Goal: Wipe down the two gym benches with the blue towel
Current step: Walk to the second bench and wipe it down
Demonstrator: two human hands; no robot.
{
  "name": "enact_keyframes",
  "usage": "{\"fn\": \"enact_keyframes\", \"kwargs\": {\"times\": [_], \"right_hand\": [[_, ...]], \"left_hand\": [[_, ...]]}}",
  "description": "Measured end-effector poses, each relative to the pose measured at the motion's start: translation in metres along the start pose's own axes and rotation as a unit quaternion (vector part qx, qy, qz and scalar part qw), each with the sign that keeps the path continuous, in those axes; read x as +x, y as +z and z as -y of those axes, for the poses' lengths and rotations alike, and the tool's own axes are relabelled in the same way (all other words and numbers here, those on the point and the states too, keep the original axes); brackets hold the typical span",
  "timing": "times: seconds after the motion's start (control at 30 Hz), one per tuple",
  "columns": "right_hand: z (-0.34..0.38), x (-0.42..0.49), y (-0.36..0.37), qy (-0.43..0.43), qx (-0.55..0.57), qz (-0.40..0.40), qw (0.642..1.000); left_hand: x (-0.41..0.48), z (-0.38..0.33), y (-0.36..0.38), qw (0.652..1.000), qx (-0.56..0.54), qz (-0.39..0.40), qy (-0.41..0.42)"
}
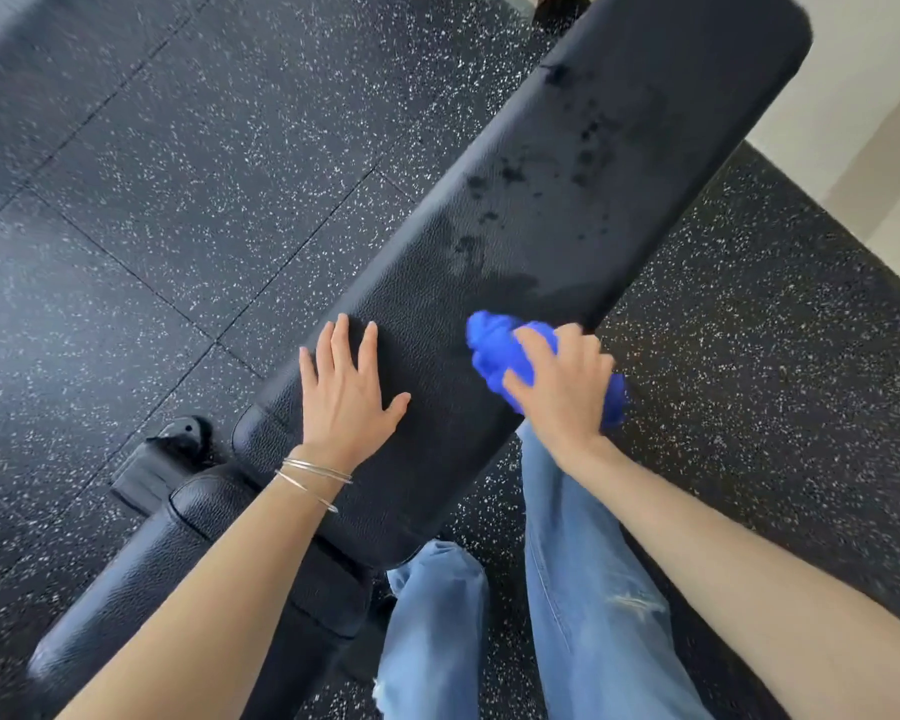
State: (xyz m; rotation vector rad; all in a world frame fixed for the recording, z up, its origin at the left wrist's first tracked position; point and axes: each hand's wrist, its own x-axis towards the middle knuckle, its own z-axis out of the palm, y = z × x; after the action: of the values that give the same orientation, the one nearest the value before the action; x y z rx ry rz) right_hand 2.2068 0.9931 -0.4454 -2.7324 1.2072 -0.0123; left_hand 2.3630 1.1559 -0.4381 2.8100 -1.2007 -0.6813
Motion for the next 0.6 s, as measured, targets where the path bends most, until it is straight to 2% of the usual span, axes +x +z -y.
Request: {"fn": "enact_keyframes", "kwargs": {"times": [0.07, 0.13, 0.23, 0.3, 0.37, 0.43, 0.47, 0.53, 0.57, 0.6], "right_hand": [[0.010, -0.008, 0.002, -0.238, -0.038, 0.037, 0.970], [0.013, 0.004, 0.002, -0.399, -0.070, 0.070, 0.912], [-0.005, 0.061, -0.001, -0.509, -0.105, 0.069, 0.851], [-0.022, 0.110, -0.007, -0.517, -0.126, 0.039, 0.846], [-0.041, 0.157, -0.012, -0.476, -0.137, 0.015, 0.869], [-0.063, 0.199, -0.016, -0.369, -0.145, -0.007, 0.918], [-0.072, 0.218, -0.018, -0.281, -0.135, -0.013, 0.950], [-0.084, 0.244, -0.025, -0.031, -0.079, 0.011, 0.996], [-0.085, 0.252, -0.028, 0.095, -0.034, 0.022, 0.995], [-0.082, 0.256, -0.027, 0.177, 0.001, 0.018, 0.984]], "left_hand": [[0.012, -0.005, -0.003, 1.000, -0.008, 0.001, -0.018], [0.025, -0.012, -0.008, 0.999, -0.025, -0.003, -0.043], [0.042, -0.019, -0.013, 0.998, -0.029, -0.004, -0.061], [0.053, -0.021, -0.016, 0.997, -0.027, 0.001, -0.066], [0.062, -0.022, -0.017, 0.997, -0.029, 0.010, -0.077], [0.070, -0.022, -0.019, 0.995, -0.031, 0.017, -0.089], [0.074, -0.022, -0.021, 0.995, -0.033, 0.019, -0.094], [0.081, -0.021, -0.024, 0.994, -0.037, 0.023, -0.101], [0.085, -0.021, -0.026, 0.994, -0.039, 0.025, -0.103], [0.089, -0.021, -0.027, 0.993, -0.043, 0.029, -0.107]]}}
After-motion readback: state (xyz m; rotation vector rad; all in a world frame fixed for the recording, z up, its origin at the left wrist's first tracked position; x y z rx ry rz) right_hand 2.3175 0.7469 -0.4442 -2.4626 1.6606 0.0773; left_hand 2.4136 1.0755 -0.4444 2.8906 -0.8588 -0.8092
